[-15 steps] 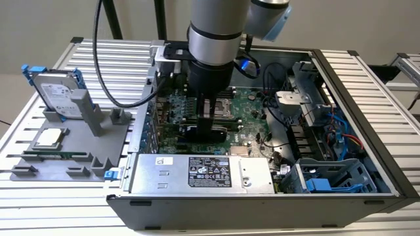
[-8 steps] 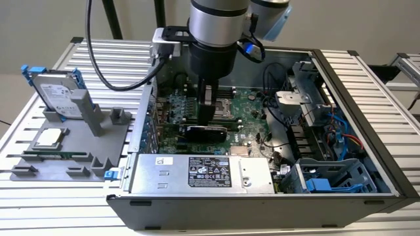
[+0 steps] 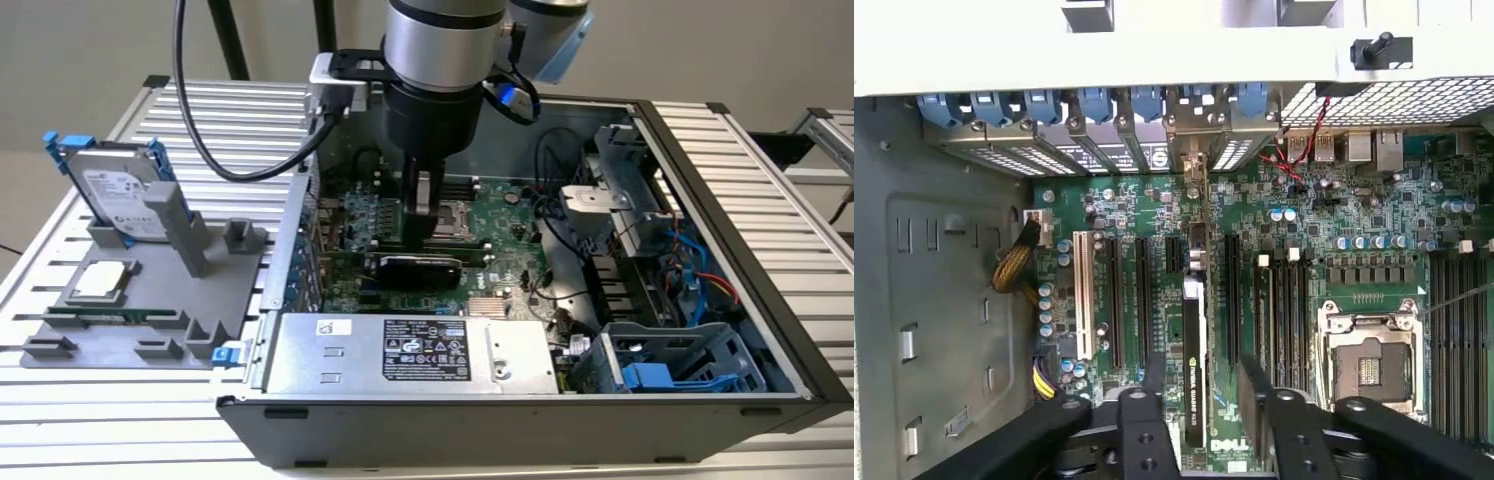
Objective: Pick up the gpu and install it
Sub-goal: 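Press down on the gpu until it lock into place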
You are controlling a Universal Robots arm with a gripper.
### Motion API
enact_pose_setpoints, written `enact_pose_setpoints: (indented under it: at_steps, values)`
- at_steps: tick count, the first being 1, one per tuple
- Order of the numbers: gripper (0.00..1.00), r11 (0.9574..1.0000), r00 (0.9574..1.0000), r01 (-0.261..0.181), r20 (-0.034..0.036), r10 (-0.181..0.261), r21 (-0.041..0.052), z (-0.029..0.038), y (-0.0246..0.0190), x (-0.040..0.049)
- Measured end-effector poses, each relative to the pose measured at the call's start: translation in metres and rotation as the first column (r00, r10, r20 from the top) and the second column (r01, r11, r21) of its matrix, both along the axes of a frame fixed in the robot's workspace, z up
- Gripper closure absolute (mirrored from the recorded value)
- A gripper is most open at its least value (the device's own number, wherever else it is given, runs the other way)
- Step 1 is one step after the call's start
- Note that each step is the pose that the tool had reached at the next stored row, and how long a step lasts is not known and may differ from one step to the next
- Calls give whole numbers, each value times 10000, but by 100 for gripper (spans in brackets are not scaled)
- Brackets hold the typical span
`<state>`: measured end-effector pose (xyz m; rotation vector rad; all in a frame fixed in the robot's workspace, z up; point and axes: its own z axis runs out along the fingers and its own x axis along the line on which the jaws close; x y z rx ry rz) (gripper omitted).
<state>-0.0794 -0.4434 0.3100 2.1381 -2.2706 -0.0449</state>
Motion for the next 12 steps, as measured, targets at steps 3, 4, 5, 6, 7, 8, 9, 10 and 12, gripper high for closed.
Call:
enact_pose_setpoints:
  at_steps: [3, 4, 5, 6, 7, 8, 9, 10, 12]
  values:
    - [100, 10000, 10000, -1, 0, 1, -40, 0, 0, 1]
    - [100, 10000, 10000, -1, 0, 1, -75, 0, 0, 0]
    - [100, 10000, 10000, -1, 0, 1, -75, 0, 0, 0]
    - [100, 10000, 10000, 0, 0, 0, -78, 0, 0, 0]
    - [100, 10000, 10000, 0, 0, 0, -79, 0, 0, 0]
    - [100, 10000, 10000, 0, 0, 0, -80, 0, 0, 0]
    - [100, 10000, 10000, -1, 0, 1, -94, 0, 0, 0]
    - [100, 9999, 10000, -1, 0, 1, -106, 0, 0, 1]
    - [100, 9999, 10000, -1, 0, 1, -109, 0, 0, 0]
